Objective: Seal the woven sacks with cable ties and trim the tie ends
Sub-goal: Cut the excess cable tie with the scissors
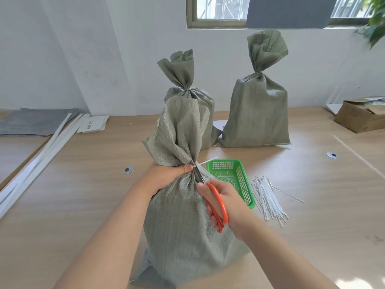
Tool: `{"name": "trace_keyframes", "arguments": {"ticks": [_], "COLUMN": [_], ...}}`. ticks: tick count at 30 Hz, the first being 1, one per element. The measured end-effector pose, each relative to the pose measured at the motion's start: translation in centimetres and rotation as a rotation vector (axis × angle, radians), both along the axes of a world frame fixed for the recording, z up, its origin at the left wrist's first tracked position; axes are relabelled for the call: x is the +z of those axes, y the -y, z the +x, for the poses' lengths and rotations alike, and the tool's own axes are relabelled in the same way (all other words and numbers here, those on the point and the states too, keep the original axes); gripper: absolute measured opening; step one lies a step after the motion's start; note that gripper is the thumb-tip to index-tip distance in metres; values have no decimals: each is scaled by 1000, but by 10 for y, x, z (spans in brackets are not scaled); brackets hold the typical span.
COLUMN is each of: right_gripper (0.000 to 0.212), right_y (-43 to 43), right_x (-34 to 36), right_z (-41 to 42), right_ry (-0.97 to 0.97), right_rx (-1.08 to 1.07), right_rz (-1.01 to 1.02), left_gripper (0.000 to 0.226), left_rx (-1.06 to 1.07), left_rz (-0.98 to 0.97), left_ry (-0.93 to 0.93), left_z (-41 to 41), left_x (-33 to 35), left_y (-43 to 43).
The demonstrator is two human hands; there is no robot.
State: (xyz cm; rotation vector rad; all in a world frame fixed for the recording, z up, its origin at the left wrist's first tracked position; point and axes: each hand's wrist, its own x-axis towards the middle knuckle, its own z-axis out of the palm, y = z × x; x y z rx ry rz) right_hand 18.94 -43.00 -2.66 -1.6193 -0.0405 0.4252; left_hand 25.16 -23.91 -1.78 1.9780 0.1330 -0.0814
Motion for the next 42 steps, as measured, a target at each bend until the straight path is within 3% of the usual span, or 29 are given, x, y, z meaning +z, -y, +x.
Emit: {"name": "trace_keyframes", "arguments": {"ticks": [16,38,42], "right_gripper": [29,37,31], "right_y": [2,-1,17], "right_x": [-1,-7,-26], "right_z": [4,1,13], "right_ry": [-15,157,262], "right_rx": [-9,-48,-92], "right_rz": [-8,-141,-317], "left_gripper": [55,58,59], "left_rx": [0,-20,-15], "left_rz": [30,3,-6], "left_ry": [-9,-18,-27], "left_z": [0,6,7], "left_x": [1,-4,-3], "left_y": [-1,-6,-6]}}
